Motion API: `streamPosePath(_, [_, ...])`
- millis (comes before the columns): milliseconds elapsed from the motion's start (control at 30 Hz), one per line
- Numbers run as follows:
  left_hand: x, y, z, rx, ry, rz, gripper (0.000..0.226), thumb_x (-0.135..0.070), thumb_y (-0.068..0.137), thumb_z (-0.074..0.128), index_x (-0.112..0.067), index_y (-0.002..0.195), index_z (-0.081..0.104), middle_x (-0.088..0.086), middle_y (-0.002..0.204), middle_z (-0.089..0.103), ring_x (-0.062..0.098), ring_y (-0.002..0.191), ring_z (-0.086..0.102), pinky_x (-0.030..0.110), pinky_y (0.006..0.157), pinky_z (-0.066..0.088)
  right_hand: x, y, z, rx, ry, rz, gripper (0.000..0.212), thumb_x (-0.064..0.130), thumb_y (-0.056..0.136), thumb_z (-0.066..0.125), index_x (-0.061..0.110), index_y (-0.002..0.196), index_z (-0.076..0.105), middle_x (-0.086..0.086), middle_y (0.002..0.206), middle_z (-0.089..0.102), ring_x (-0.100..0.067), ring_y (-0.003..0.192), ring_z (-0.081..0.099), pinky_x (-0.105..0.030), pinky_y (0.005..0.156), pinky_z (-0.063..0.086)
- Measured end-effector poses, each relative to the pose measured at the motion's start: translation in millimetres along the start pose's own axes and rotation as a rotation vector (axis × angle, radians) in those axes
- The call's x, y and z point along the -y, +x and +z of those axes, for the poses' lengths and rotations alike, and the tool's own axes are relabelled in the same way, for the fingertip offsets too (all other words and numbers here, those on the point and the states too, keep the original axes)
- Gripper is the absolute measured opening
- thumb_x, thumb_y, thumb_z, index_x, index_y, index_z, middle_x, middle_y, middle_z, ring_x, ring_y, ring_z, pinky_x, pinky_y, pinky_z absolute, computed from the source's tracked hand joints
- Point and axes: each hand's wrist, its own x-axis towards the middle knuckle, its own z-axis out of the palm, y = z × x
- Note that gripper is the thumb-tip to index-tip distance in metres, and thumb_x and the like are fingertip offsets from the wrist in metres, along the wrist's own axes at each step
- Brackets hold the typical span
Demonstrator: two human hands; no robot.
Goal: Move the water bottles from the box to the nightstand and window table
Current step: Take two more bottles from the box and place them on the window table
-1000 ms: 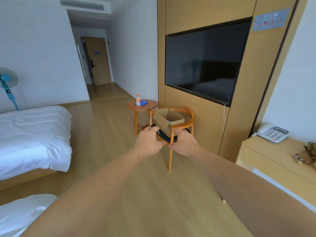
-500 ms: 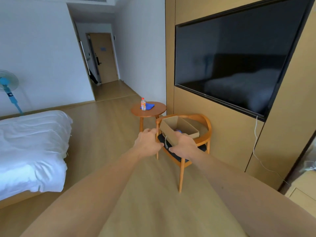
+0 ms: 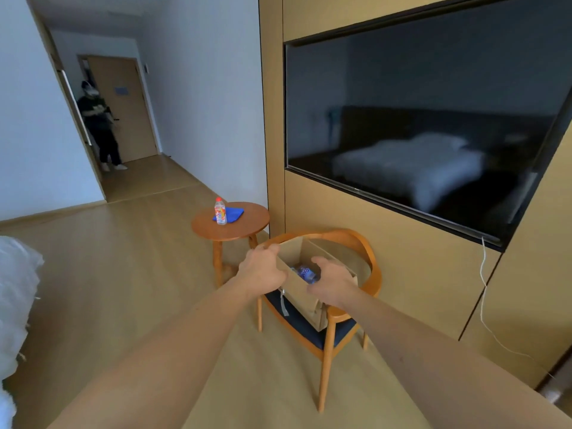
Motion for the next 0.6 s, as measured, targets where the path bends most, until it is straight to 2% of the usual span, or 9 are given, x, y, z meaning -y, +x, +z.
streamPosePath(267, [61.4, 146.9, 10.5, 0.136, -0.024, 0.014, 0.060, -0.035, 0.088, 0.070, -0.024, 0.144, 0.051, 0.011, 0.141, 0.051, 0.033, 0.129, 0.051, 0.049, 0.105, 0.048, 3.8, 128.6, 27.9, 0.060, 0.009, 0.161, 0.080, 0.028, 0.086, 0.071, 0.026, 0.156, 0.033, -0.009, 0.147, 0.049, -0.031, 0.130, 0.051, -0.043, 0.100, 0.053])
streamPosePath(433, [87.3, 221.4, 45.7, 0.250, -0.003, 0.013, 0.072, -0.038, 0.093, 0.068, -0.023, 0.156, 0.038, 0.009, 0.157, 0.042, 0.032, 0.144, 0.038, 0.046, 0.113, 0.042, -19.6, 200.5, 53.4, 0.140, -0.004, 0.229, 0.080, 0.029, 0.085, 0.071, 0.024, 0.155, 0.034, -0.009, 0.141, 0.049, -0.029, 0.126, 0.053, -0.041, 0.097, 0.054])
streamPosePath(600, [101.7, 310.2, 86.8, 0.302, 0.026, 0.022, 0.067, -0.036, 0.094, 0.067, -0.020, 0.153, 0.041, 0.009, 0.155, 0.042, 0.031, 0.141, 0.041, 0.046, 0.111, 0.044, -51.9, 292.7, 75.6, 0.151, 0.004, 0.259, 0.072, 0.036, 0.090, 0.068, 0.020, 0.153, 0.036, -0.012, 0.146, 0.048, -0.033, 0.133, 0.049, -0.040, 0.106, 0.047])
